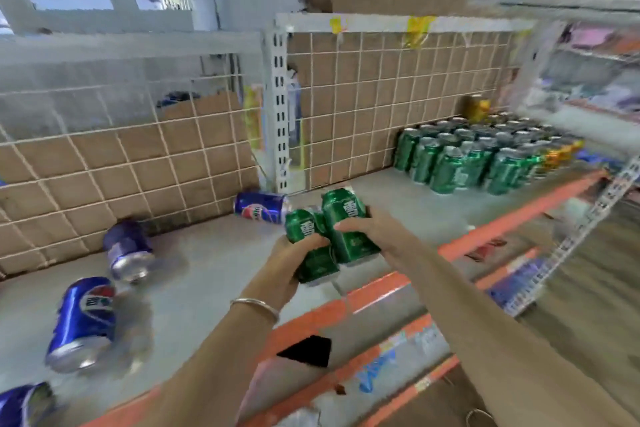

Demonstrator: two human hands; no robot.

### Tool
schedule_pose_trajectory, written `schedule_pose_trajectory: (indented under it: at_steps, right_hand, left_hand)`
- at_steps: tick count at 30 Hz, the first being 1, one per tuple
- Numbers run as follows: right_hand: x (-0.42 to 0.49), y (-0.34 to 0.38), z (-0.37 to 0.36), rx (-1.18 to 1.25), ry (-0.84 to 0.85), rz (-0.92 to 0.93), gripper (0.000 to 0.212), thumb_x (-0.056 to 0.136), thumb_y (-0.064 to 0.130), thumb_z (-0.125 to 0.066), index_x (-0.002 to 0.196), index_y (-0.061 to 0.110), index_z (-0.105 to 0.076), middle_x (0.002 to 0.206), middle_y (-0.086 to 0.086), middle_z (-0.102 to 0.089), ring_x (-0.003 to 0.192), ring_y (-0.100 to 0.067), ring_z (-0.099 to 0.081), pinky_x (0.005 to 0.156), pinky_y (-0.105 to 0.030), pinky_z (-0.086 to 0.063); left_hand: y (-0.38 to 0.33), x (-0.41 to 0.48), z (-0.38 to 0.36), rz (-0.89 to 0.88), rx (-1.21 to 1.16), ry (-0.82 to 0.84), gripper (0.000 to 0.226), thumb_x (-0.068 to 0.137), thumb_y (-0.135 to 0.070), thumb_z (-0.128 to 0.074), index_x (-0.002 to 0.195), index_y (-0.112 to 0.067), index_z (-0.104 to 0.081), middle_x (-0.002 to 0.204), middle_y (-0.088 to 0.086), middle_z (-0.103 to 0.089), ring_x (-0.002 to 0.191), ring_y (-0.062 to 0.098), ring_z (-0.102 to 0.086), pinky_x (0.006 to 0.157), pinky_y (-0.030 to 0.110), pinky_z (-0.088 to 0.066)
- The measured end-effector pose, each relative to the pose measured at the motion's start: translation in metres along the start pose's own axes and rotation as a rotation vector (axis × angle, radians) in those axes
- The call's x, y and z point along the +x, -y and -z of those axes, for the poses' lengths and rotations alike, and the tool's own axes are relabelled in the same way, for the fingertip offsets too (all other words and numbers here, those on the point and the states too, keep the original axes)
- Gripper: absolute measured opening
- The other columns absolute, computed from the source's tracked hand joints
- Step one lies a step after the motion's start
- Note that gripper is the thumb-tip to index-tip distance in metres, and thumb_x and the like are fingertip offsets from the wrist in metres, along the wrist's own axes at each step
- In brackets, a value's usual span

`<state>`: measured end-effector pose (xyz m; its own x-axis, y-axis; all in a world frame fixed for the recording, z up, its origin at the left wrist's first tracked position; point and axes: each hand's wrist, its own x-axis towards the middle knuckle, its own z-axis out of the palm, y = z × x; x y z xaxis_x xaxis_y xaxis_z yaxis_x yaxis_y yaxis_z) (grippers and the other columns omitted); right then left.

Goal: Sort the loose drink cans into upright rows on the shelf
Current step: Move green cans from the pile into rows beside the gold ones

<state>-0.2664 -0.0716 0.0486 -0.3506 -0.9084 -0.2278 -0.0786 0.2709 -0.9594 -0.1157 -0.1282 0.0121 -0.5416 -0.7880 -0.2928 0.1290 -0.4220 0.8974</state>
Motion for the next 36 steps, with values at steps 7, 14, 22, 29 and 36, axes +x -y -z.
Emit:
schedule_pose_trajectory:
  at_steps: [7, 14, 22, 29, 36]
  right_hand:
    - [-0.028, -0.054, 0.171, 0.033, -0.226, -0.042, 0.049, 0.064, 0.025, -0.081, 0.107, 0.007, -0.066, 0.098, -0.016, -0.072, 0.086, -0.028, -0.070, 0.075, -0.038, -0.058]
    - [-0.012, -0.072, 0.266, 0.072, -0.290, -0.037, 0.053, 0.061, 0.031, -0.083, 0.107, 0.010, -0.064, 0.097, -0.010, -0.071, 0.089, -0.024, -0.068, 0.076, -0.034, -0.054]
    - [0.073, -0.076, 0.328, 0.070, -0.283, -0.040, 0.049, 0.064, 0.022, -0.086, 0.105, 0.018, -0.059, 0.101, -0.003, -0.070, 0.096, -0.022, -0.065, 0.094, -0.042, -0.050]
    - [0.131, -0.085, 0.358, 0.056, -0.324, 0.001, 0.077, 0.051, 0.020, -0.090, 0.118, 0.018, -0.054, 0.118, -0.007, -0.063, 0.108, -0.025, -0.060, 0.098, -0.046, -0.048]
    - [0.148, -0.111, 0.376, -0.327, -0.334, 0.158, 0.076, 0.058, 0.033, -0.087, 0.126, 0.024, -0.053, 0.124, -0.001, -0.059, 0.116, -0.021, -0.054, 0.102, -0.040, -0.044]
  left_hand:
    - [0.052, 0.028, -0.170, 0.044, 0.054, 0.170, 0.014, 0.082, 0.007, -0.060, 0.091, -0.002, -0.065, 0.073, 0.015, -0.072, 0.064, 0.024, -0.070, 0.061, 0.037, -0.060]
    - [0.070, 0.073, -0.259, 0.029, 0.123, 0.181, 0.029, 0.077, 0.006, -0.065, 0.106, 0.007, -0.062, 0.103, 0.029, -0.066, 0.087, 0.035, -0.066, 0.076, 0.042, -0.058]
    - [0.074, 0.171, -0.301, -0.026, 0.135, 0.068, 0.083, 0.041, -0.011, -0.087, 0.116, -0.004, -0.052, 0.112, 0.019, -0.065, 0.098, 0.031, -0.067, 0.081, 0.046, -0.057]
    - [0.078, 0.224, -0.330, -0.092, 0.172, -0.072, 0.057, 0.057, 0.010, -0.081, 0.094, -0.022, -0.052, 0.099, 0.005, -0.065, 0.091, 0.022, -0.063, 0.076, 0.034, -0.052]
    - [0.117, 0.223, -0.346, -0.253, 0.558, -0.234, 0.098, 0.055, -0.034, -0.085, 0.138, -0.020, -0.035, 0.127, 0.010, -0.046, 0.117, 0.021, -0.046, 0.103, 0.042, -0.042]
